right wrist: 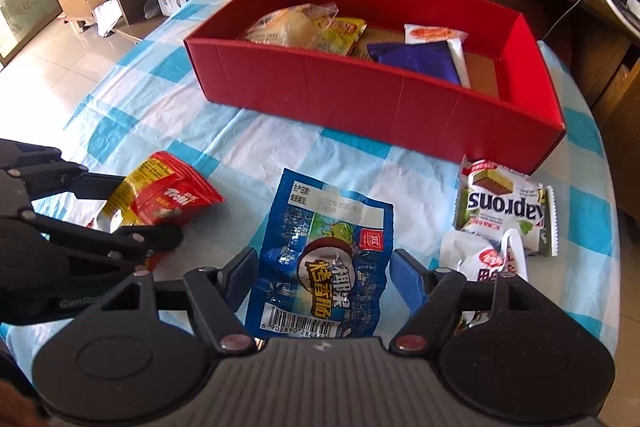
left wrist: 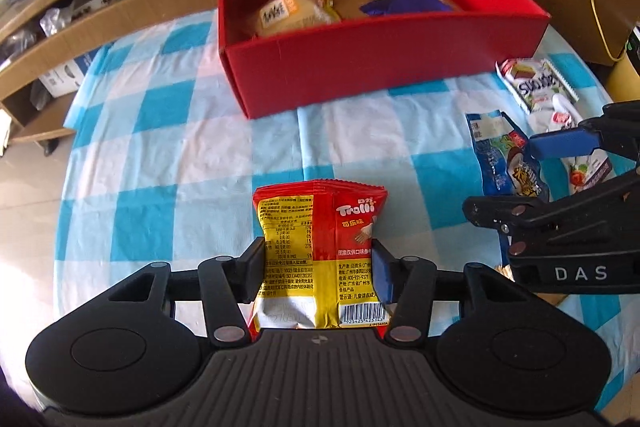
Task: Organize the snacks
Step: 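Carry the Trolli bag and blue pack over the red box with both tools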
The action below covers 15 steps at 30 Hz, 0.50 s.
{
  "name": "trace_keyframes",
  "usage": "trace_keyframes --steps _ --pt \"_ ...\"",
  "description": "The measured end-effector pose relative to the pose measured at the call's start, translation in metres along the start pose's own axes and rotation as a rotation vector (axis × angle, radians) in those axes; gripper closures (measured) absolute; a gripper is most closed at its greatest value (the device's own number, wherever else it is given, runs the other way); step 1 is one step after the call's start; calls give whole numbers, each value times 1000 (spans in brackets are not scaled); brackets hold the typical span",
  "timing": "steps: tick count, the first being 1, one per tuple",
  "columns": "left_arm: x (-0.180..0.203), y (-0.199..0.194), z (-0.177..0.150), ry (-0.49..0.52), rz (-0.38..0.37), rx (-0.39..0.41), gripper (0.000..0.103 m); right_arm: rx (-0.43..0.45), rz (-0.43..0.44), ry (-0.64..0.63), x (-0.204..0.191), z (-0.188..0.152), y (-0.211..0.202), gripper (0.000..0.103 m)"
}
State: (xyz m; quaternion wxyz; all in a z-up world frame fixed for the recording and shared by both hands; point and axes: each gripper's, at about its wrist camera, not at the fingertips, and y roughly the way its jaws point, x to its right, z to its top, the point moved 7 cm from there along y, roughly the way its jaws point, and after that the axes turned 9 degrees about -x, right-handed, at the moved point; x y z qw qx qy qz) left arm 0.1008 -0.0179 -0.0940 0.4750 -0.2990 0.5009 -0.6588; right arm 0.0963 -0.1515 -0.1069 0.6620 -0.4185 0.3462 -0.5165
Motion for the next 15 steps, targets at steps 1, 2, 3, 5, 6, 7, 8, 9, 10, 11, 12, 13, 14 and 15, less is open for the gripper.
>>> trace_keyframes --steps 1,2,3,5,6,7,8,9,10,11,12,13,14,15 --pt "0 -2 2 -3 0 8 43 6 0 3 1 1 -2 6" --pt "0 -5 5 -8 -2 15 43 11 0 6 2 1 -3 6" --pt "0 -7 7 -11 -4 22 43 16 0 8 3 2 -4 6" --pt "2 -11 13 -13 -6 38 44 26 2 13 5 4 -7 6" --pt "2 -13 17 -11 -8 46 44 31 3 16 5 5 -8 6" --pt "3 -16 21 -12 -10 55 44 37 2 19 6 6 -10 6" --pt "4 -18 24 -15 -10 64 44 43 1 24 8 7 -11 6" --pt "4 -21 27 -19 -14 73 44 48 3 31 10 8 -13 6" --pt "4 -23 31 -24 -18 82 44 54 5 39 12 10 -15 6" --pt "4 -25 34 -27 -19 89 44 61 6 46 13 11 -17 6" --pt "5 -26 37 -29 -18 96 44 68 7 51 15 12 -19 6" --pt "5 -28 41 -29 -15 102 44 75 6 54 16 14 -22 6" --pt "5 -29 44 -29 -11 109 44 84 6 57 17 17 -24 6" --pt "5 -30 47 -30 -8 115 44 92 3 60 19 19 -27 6"
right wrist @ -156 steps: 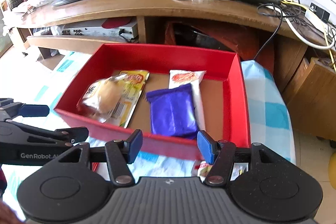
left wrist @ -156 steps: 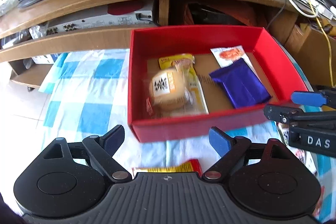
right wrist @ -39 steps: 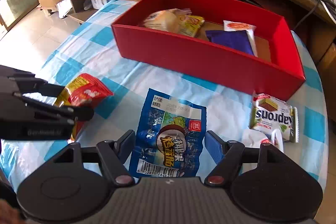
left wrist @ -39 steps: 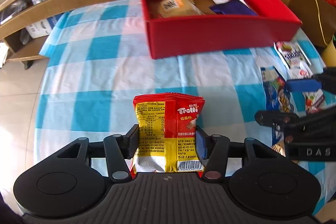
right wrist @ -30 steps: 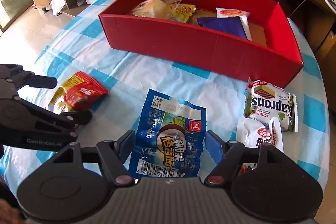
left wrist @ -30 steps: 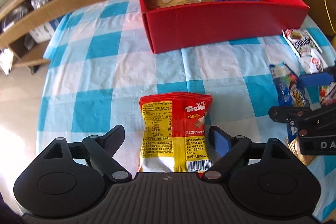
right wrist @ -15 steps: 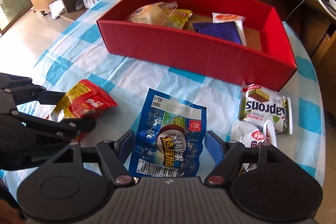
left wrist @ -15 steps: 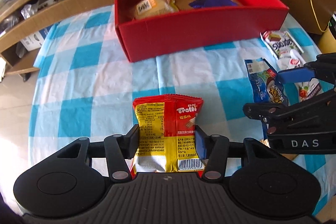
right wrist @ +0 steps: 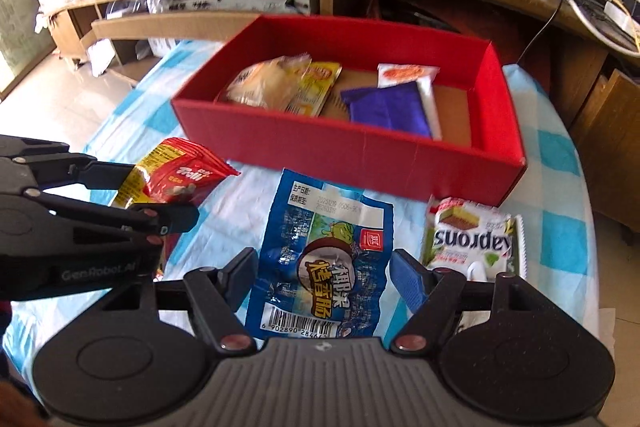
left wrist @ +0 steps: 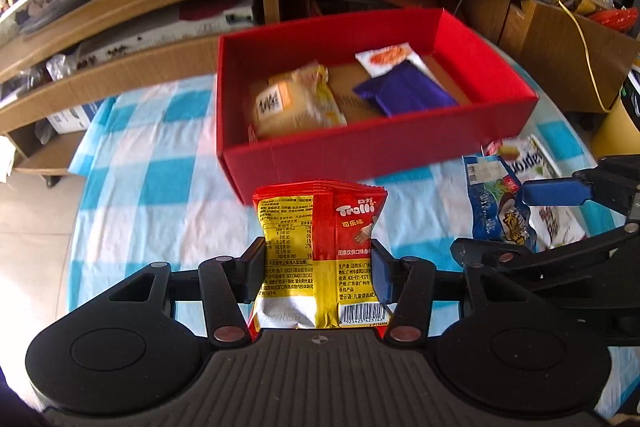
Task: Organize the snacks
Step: 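Carry the Trolli bag and blue pack over the red box with both tools, then lower both snacks into the red box and open both tools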
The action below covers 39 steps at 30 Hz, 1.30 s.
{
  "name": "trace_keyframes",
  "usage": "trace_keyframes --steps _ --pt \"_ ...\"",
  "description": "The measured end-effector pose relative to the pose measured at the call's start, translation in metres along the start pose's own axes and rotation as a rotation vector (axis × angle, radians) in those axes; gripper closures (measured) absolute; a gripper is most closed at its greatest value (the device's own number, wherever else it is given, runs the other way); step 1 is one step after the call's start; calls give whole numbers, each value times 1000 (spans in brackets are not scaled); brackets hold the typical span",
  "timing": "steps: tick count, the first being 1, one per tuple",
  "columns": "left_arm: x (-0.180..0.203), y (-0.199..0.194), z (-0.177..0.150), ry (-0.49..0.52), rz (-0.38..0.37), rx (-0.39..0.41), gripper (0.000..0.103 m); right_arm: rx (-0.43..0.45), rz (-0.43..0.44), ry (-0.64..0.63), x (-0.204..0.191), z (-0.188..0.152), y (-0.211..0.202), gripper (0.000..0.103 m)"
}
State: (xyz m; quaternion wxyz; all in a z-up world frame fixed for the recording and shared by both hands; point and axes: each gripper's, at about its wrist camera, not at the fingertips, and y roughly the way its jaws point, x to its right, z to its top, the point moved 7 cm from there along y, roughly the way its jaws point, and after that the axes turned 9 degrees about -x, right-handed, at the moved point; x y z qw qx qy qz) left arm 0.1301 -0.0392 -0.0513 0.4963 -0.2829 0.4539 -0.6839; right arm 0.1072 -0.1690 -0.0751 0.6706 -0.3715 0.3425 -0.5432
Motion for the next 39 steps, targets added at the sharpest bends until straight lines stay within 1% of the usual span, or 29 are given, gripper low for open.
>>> trace_keyframes --steps 5,14,21,26,31,34,39 --pt "0 -5 14 -12 -2 33 44 31 0 26 8 14 -7 6" --pt "3 -6 45 -17 23 75 44 66 -25 63 25 39 -11 6" --pt "3 -6 74 -35 41 123 44 105 -33 87 40 67 -12 6" --pt "-1 4 95 -49 44 136 44 119 -42 95 49 87 -5 6" --pt "-4 21 112 -58 60 132 45 104 -35 107 58 103 14 6" --pt "-9 32 120 -78 53 119 45 97 -25 108 62 112 25 6" --pt "-14 48 124 -86 68 94 45 78 -25 99 63 116 43 6"
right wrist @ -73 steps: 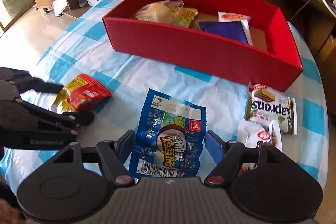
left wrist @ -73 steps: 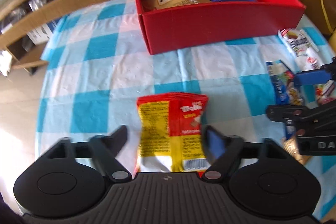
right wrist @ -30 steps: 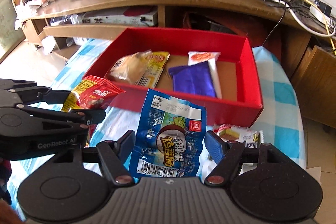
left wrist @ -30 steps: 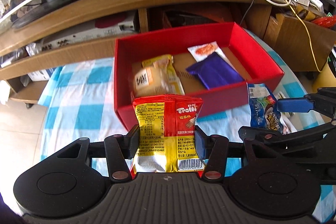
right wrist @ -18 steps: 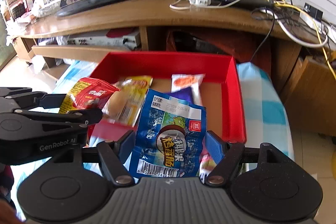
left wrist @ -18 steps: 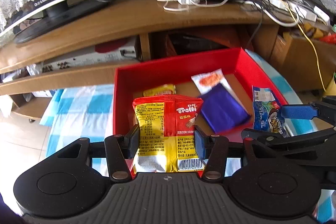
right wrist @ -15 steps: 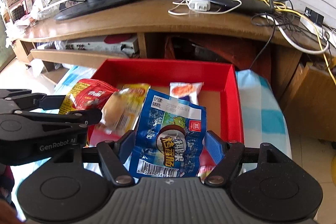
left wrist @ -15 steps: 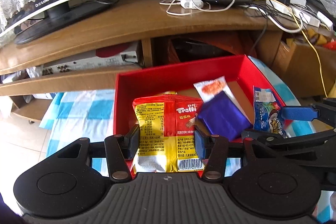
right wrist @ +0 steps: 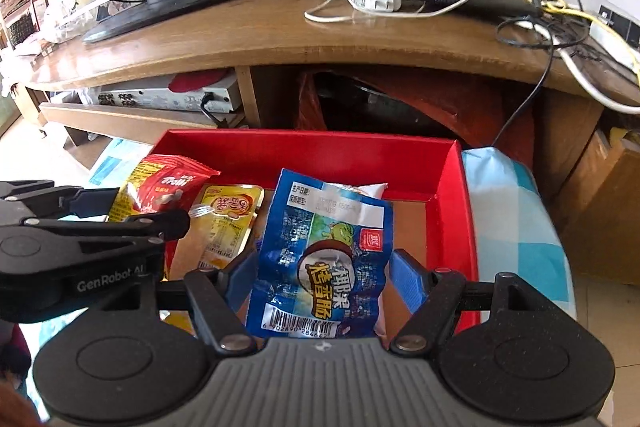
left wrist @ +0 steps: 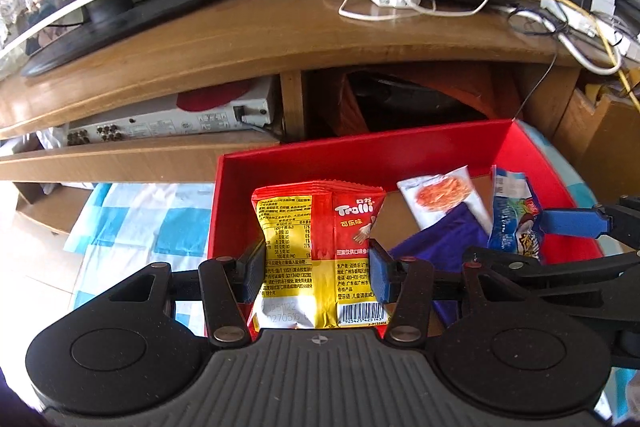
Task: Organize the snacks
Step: 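Lower both snacks into the red box and open both tools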
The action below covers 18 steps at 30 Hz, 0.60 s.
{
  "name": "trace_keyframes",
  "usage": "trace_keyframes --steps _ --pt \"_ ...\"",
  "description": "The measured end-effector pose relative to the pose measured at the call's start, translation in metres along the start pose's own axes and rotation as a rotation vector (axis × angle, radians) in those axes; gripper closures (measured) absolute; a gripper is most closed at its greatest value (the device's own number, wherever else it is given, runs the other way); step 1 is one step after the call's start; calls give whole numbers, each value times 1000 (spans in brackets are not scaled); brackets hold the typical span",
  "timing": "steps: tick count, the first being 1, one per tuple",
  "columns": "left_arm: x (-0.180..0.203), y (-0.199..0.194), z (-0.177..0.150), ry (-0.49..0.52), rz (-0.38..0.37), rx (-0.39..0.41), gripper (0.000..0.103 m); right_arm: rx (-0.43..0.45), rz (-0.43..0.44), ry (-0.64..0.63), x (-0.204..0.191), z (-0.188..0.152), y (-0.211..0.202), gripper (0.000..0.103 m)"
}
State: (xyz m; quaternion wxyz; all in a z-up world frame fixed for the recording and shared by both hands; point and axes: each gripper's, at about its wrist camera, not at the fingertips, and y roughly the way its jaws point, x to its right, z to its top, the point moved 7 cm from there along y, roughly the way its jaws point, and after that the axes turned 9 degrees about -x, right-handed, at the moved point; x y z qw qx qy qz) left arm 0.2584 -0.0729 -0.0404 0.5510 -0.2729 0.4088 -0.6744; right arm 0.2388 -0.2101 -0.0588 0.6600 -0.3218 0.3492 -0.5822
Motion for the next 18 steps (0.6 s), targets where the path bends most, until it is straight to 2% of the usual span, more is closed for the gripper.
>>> trace_keyframes --steps 9,18 --pt "1 14 -5 7 18 -22 45 -16 -24 -8 2 -1 18 6" --pt "1 18 -5 19 41 -28 39 -40 -42 -3 5 -4 28 5"
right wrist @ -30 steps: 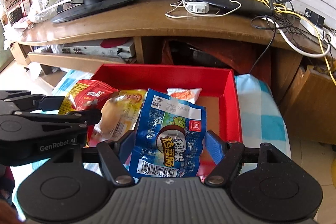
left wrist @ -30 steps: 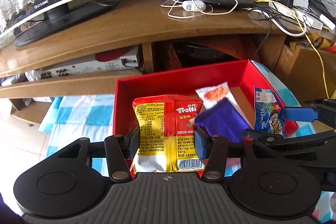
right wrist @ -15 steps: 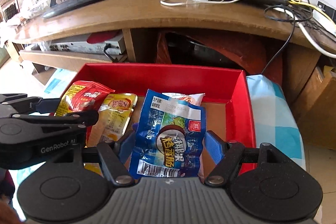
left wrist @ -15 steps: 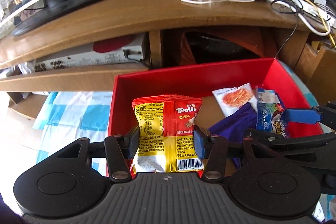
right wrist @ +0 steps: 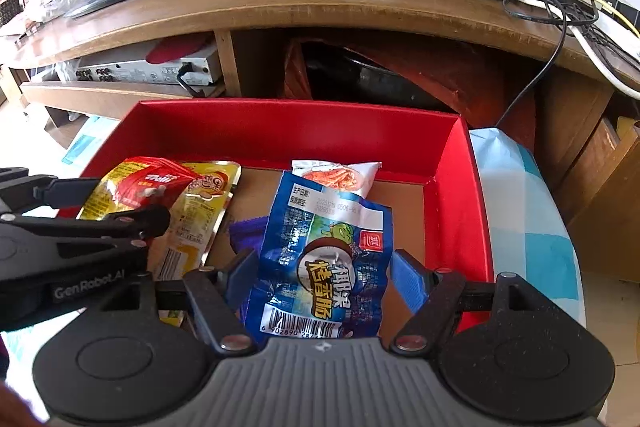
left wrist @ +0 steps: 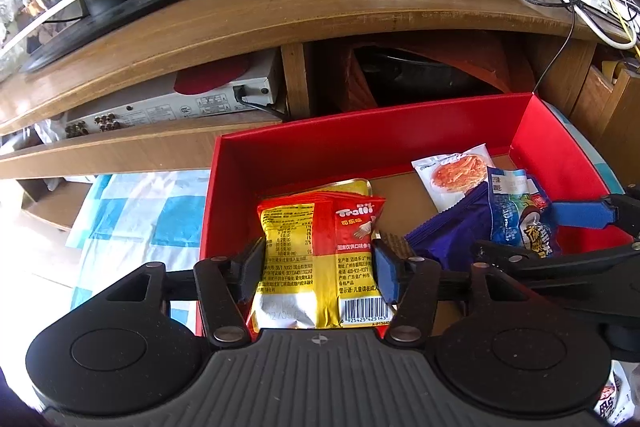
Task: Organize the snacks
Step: 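Lower both snacks into the red box and open both tools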
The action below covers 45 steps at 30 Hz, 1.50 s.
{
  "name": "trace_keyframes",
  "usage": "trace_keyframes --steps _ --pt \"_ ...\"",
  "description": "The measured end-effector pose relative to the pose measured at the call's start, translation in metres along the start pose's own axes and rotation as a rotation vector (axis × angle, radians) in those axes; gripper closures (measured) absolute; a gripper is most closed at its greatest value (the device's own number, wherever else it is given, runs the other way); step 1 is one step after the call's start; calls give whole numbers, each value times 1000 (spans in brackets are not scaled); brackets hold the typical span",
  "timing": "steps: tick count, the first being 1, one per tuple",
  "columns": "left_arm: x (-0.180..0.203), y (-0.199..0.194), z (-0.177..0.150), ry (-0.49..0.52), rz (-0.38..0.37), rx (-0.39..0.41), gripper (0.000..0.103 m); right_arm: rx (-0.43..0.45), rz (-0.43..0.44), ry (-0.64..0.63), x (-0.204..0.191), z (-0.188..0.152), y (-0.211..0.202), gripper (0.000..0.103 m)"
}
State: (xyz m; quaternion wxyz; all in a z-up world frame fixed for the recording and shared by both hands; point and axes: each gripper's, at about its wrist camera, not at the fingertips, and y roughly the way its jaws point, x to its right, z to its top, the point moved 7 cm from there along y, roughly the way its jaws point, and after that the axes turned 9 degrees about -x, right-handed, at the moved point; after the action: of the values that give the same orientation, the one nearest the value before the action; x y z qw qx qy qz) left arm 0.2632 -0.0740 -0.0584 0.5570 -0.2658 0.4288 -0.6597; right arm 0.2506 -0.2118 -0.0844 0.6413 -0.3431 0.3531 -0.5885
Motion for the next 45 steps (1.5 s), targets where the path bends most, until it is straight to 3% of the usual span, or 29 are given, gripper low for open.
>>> trace_keyframes --steps 28,45 --pt "-3 -3 0 -9 21 8 24 -12 -32 14 3 -2 4 5" --pt "-2 -22 1 -14 9 38 16 42 -48 39 12 2 -21 4"
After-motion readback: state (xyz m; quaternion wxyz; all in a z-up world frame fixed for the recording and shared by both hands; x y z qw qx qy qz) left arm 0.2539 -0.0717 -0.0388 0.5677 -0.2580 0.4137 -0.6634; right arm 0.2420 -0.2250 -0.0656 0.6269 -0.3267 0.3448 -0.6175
